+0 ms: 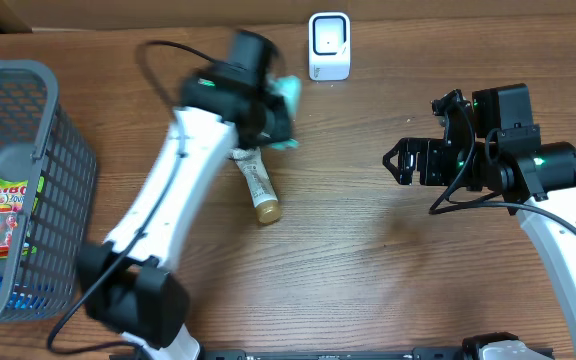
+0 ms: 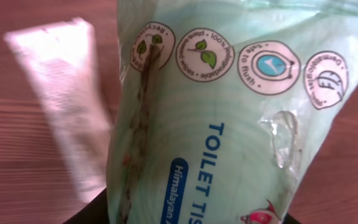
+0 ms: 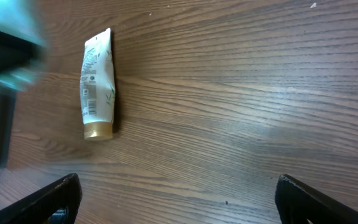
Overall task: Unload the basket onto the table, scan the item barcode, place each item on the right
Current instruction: 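Place the mint-green pack on the table right of the tube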
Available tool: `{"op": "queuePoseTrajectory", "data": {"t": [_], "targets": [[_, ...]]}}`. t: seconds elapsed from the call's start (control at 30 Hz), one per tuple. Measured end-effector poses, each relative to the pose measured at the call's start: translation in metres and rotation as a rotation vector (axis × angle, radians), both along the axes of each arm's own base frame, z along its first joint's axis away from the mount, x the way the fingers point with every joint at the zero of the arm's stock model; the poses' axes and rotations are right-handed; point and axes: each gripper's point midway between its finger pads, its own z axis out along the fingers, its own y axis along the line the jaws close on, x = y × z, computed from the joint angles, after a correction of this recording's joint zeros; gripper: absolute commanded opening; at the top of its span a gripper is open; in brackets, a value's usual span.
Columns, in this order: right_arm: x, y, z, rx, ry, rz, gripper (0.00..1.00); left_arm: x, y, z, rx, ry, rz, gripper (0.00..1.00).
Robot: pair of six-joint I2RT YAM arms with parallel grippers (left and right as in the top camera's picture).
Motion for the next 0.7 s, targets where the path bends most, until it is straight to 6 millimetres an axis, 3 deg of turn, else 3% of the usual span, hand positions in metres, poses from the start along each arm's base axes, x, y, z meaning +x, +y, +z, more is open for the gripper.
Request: {"op": "queuePoseTrajectory", "data": {"t": [0.2,0.4,0.5,0.7], "targets": [[0.0,-0.001,-0.001,-0.007,0.001,-0.004,1.0,-0.006,-0.053,-0.073,0.026,0.115,-0.041,0.39],[-0.003,-0.002,-0.002,-0.009,0.014,-0.004,1.0,-0.024,-0.063,-0.145,0.076,0.286,-0.053,0.4],[-0.003,-0.002,-0.002,-0.009,0.014,-0.004,1.0,-0.032,-0.066,-0.163,0.063,0.352,-0.05,0.52],[-0.003,-0.002,-0.002,-0.01,0.015,-0.004,1.0,-0.039,-0.072,-0.161,0.027,0.384,-0.094,0.79]]}}
